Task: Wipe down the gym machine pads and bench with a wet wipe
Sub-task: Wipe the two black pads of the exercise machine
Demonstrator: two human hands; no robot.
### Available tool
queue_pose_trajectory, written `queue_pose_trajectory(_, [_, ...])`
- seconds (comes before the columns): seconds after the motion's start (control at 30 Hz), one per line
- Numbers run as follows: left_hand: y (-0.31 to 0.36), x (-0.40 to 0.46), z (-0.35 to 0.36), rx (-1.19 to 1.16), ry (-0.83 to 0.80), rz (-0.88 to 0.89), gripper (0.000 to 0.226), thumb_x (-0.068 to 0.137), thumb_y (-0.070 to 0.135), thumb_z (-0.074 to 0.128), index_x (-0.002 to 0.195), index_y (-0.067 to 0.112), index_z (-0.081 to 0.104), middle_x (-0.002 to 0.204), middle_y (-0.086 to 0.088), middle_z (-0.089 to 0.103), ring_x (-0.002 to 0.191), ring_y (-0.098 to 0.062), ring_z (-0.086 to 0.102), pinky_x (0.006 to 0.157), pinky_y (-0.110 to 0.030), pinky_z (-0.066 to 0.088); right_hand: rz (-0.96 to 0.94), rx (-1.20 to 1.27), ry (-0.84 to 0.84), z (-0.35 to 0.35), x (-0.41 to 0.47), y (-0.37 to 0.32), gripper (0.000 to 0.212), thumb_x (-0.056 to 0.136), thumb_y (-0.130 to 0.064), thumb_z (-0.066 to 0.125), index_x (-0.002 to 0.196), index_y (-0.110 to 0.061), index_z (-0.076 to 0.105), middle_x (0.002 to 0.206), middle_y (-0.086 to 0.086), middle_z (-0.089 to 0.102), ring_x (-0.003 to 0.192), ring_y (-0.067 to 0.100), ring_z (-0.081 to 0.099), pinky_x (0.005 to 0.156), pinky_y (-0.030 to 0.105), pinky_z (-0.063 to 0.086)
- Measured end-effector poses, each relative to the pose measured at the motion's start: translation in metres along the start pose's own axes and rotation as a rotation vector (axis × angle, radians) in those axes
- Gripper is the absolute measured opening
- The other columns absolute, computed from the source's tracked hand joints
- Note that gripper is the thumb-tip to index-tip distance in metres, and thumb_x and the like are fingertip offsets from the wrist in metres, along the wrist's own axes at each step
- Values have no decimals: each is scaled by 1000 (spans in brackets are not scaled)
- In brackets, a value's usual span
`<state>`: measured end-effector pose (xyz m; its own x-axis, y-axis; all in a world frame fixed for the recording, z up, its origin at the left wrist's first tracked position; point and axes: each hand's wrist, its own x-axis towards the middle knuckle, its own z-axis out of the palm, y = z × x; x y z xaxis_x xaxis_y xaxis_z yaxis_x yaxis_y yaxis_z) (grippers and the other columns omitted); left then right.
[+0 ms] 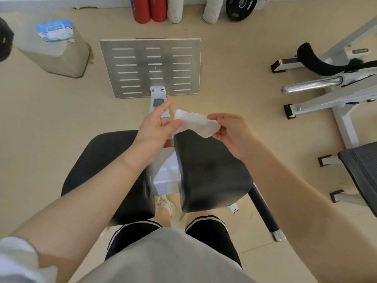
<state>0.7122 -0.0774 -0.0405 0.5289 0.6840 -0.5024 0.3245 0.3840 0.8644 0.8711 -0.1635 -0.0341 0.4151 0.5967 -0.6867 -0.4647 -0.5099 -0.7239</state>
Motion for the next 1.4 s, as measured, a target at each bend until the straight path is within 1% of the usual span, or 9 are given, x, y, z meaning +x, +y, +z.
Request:
queue_pose_trajectory(0.17, [-9, 25, 4, 333, 58, 57, 13, 83, 16, 67, 94, 21, 69, 94, -1, 67, 87, -12, 61, 85, -22, 48, -217, -693, -1, -15, 21, -3, 17, 82, -14, 67, 99, -17, 63, 69, -7, 46, 59, 8, 44, 48, 5, 34])
queue_pose_trajectory(0.3, [-9, 42, 23, 535, 123, 130, 10, 79, 17, 71, 87, 12, 70, 78, 0, 58, 66, -4, 50, 61, -7, 38, -331, -858, 8, -25, 41, -12, 4, 85, -14, 63, 85, -16, 66, 64, -9, 46, 57, 6, 43, 52, 16, 34])
queue_pose_trajectory(0.4, [-13, 57, 34, 417, 124, 13, 6, 85, 19, 64, 84, 13, 64, 94, 1, 55, 85, -12, 50, 66, -17, 37, -223, -581, -39, -38, 63, -12, 5, 86, -15, 63, 87, -20, 63, 97, -4, 55, 86, 12, 52, 75, 20, 43])
queue_pose_trajectory(0.5, [-19, 74, 47, 109, 62, -168, 16, 91, 17, 55, 76, 18, 58, 87, 0, 59, 84, -15, 54, 69, -20, 42, 13, -41, -226, -46, 81, -7, 14, 93, -10, 51, 104, -6, 59, 92, 4, 62, 82, 15, 61, 75, 21, 53])
queue_pose_trajectory(0.6, [-31, 93, 55, 136, 195, -188, 11, 91, 14, 55, 80, 17, 55, 79, -1, 59, 71, -15, 56, 66, -19, 44, 106, 110, -306, -42, 101, 5, 8, 94, -9, 49, 95, -11, 57, 92, 5, 65, 81, 17, 67, 79, 28, 56])
queue_pose_trajectory(0.77, [-58, 113, 50, 388, 274, -304, 31, 89, 19, 55, 119, 13, 50, 111, 1, 57, 99, -16, 53, 80, -22, 36, -319, -648, 76, -37, 142, 19, 4, 89, -16, 56, 89, -14, 52, 74, -4, 54, 67, 12, 52, 60, 8, 42])
queue_pose_trajectory(0.93, [-78, 103, 40, 417, 242, -427, 47, 90, 17, 56, 133, 6, 41, 136, -7, 47, 125, -21, 44, 90, -23, 31, -458, -1386, -262, -5, 172, 46, 29, 91, -5, 40, 113, -20, 50, 100, 4, 59, 83, 26, 56, 71, 27, 43])
queue_pose_trajectory(1.23, [-90, 73, 25, 64, -69, -544, 49, 83, 10, 64, 130, 13, 50, 126, -2, 57, 122, -18, 49, 98, -24, 34, -527, -1536, -774, 32, 147, 65, 19, 96, -10, 37, 101, -6, 55, 107, 15, 56, 97, 30, 55, 76, 33, 38])
queue_pose_trajectory(1.4, [-91, 65, 21, -38, -146, -528, 57, 83, 11, 65, 135, 19, 45, 128, 2, 56, 122, -12, 47, 103, -25, 35, -491, -1584, -739, 6, 131, 51, 25, 97, -6, 35, 113, -19, 49, 133, 5, 50, 116, 22, 50, 97, 31, 38])
